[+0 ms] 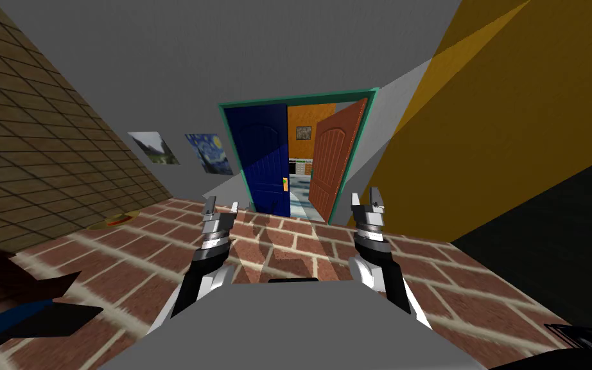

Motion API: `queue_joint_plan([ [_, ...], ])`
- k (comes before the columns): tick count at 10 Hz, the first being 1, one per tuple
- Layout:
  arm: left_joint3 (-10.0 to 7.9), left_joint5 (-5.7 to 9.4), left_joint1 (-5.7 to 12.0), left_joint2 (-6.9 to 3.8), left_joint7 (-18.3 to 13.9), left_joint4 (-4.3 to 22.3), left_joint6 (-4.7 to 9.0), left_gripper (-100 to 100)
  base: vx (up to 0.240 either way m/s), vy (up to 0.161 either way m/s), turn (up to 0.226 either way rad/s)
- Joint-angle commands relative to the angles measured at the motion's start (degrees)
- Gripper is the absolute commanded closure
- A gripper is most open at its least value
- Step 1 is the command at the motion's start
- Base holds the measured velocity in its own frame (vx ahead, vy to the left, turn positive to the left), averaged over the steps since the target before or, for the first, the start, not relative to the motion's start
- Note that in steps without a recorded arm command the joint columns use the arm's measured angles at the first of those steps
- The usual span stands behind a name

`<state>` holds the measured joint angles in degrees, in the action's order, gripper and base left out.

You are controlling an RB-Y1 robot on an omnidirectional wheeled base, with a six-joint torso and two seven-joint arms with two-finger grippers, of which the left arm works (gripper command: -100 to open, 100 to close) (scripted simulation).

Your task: Push the door open

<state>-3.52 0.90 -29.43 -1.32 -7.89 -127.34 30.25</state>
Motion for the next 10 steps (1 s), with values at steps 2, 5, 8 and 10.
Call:
queue_joint_plan([
  [2,-2.30,-0.66,1.70,-0.65,0.2,2.3,-0.40,-100,0.077,0.038,-0.220],
  [5,-4.79,-1.37,3.55,-1.23,0.5,4.9,-0.83,-100,0.037,0.043,-0.178],
  [8,-8.05,-2.31,5.97,-1.83,0.8,8.2,-1.39,-100,0.053,0.049,-0.205],
  [10,-9.89,-2.83,7.33,-2.13,1.0,10.1,-1.70,-100,0.055,0.063,-0.195],
])
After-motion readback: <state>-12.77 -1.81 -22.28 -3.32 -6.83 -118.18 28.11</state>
